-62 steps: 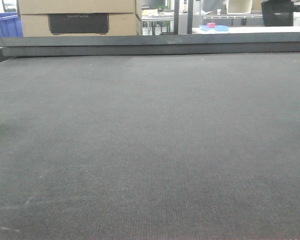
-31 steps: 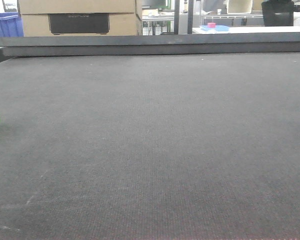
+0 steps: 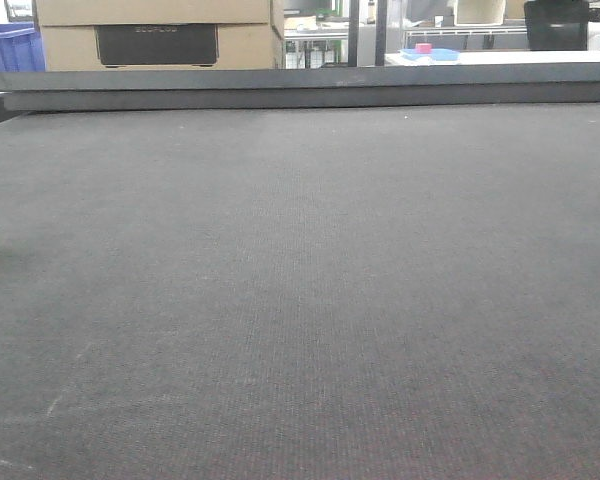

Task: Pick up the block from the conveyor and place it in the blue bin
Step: 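Lower both grippers toward the green block and the light-blue block, then close left gripper on green block and right gripper on blue block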

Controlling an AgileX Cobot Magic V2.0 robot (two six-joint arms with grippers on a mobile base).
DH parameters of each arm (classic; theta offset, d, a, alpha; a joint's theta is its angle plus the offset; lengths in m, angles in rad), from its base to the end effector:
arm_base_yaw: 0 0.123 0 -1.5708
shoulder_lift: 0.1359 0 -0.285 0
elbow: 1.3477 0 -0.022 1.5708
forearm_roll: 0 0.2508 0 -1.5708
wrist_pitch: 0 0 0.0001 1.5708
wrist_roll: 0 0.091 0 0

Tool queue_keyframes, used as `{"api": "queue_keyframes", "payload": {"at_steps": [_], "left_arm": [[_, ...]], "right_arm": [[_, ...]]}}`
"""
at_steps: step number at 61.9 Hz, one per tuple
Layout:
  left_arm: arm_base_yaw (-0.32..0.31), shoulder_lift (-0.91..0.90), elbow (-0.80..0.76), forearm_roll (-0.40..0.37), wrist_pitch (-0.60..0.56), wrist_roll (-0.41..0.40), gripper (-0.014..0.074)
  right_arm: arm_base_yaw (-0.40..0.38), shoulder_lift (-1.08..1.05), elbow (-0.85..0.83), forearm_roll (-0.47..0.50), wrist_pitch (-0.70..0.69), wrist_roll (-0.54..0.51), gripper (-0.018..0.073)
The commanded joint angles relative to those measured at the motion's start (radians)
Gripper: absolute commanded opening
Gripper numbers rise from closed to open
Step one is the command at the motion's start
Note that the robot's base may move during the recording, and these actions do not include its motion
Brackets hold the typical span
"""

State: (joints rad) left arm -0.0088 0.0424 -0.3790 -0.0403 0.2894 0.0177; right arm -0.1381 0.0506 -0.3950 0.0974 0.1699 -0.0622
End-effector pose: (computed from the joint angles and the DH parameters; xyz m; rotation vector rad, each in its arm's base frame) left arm 0.0293 -0.0013 0.3088 0.0007 1.4363 -0.0327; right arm 0.0264 -0.0021 0.3243 0.0984 1.3050 -0.0782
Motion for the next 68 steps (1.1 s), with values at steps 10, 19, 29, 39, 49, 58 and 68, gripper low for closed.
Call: {"api": "queue_keyframes", "payload": {"at_steps": [10, 19, 29, 39, 49, 58, 68], "left_arm": [[0.003, 0.258, -0.248, 0.034, 0.207, -0.003, -0.0111], [0.003, 0.496, -0.388, 0.034, 0.383, -0.003, -0.0111], [0.003, 0.737, -0.525, 0.023, 0.534, -0.003, -0.0111], [0.003, 0.922, -0.610, 0.023, 0.532, -0.003, -0.0111], [0.003, 1.024, -0.621, 0.012, 0.527, -0.003, -0.0111], [0.003, 1.074, -0.621, -0.040, 0.541, -0.003, -0.0111], [0.003, 1.096, -0.621, -0.069, 0.542, -0.003, -0.0111]], "right_arm": [[-0.001, 0.330, -0.291, -0.003, 0.353, -0.004, -0.0167], [-0.001, 0.598, -0.462, -0.003, 0.517, -0.004, -0.0167], [-0.001, 0.849, -0.615, -0.003, 0.681, -0.004, -0.0167], [-0.001, 1.042, -0.706, 0.021, 0.804, -0.004, -0.0167], [-0.001, 1.219, -0.769, 0.062, 0.909, 0.051, -0.0167], [-0.001, 1.360, -0.829, 0.062, 0.913, 0.087, -0.0093], [-0.001, 1.491, -0.899, 0.064, 0.915, 0.143, 0.0251]]}}
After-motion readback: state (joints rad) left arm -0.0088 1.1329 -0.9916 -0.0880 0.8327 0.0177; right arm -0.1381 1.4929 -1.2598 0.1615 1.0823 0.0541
